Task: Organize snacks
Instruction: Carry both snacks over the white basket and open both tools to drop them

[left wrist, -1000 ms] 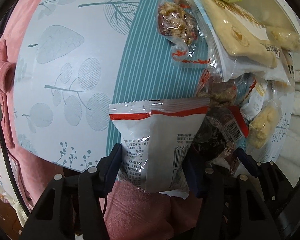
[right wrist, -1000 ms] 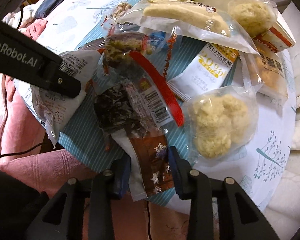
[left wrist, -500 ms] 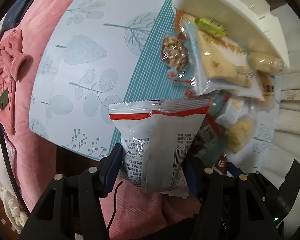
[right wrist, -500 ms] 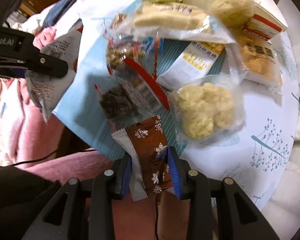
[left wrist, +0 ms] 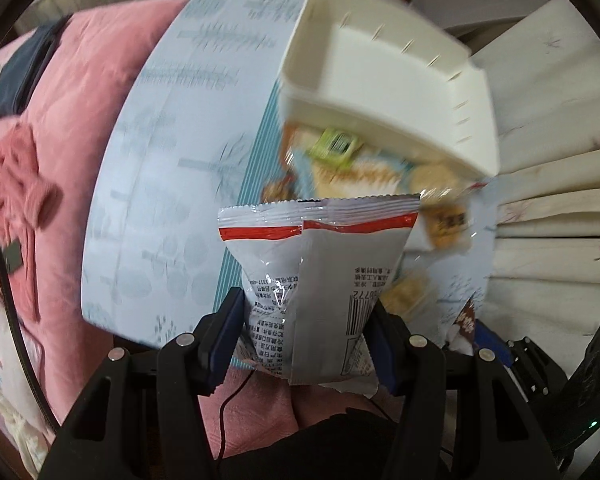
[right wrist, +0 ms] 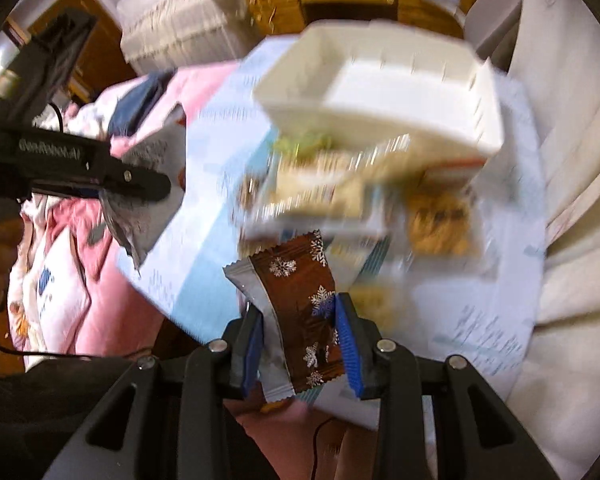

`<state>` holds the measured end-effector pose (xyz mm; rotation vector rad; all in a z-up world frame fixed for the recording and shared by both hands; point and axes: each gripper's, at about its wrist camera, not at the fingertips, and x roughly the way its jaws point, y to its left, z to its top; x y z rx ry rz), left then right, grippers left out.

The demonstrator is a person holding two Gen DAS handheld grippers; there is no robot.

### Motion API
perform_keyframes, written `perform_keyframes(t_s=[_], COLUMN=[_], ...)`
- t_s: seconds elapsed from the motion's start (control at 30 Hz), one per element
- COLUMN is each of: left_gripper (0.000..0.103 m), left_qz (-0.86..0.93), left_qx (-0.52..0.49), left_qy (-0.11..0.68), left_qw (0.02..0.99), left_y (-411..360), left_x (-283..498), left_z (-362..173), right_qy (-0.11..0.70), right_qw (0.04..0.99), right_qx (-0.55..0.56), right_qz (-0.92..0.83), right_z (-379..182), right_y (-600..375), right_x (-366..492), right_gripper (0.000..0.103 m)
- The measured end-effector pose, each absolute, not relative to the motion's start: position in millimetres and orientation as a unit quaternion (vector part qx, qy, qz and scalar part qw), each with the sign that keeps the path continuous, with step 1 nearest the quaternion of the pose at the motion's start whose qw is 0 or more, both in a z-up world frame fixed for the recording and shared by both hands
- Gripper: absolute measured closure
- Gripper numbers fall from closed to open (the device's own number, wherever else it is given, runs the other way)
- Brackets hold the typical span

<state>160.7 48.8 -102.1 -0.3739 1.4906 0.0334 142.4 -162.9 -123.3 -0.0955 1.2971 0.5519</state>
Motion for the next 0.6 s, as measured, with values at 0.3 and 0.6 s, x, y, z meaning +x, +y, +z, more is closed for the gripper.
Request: perform_keyframes(t_s=[0.3,0.6], left_gripper=[0.046,0.046], left_qz=[-0.012,-0.038], left_qx=[-0.139,-0.141], left_qy=[0.618,0.571], left_qw=[0.774,0.808], left_y=[49.2,52.9], left_x=[217.2,264.0], left_z=[-44.8,-16.5], right_qy=[0.512,0.459], right_qw=[0.829,0.871], right_qx=[-0.034,0.025], right_qz=[0.222,0.174], right_z=[-61.5,-34.6], right_y=[-170.7,-182.2], right_x=[200.5,257.9], right_gripper=[0.068,0.068])
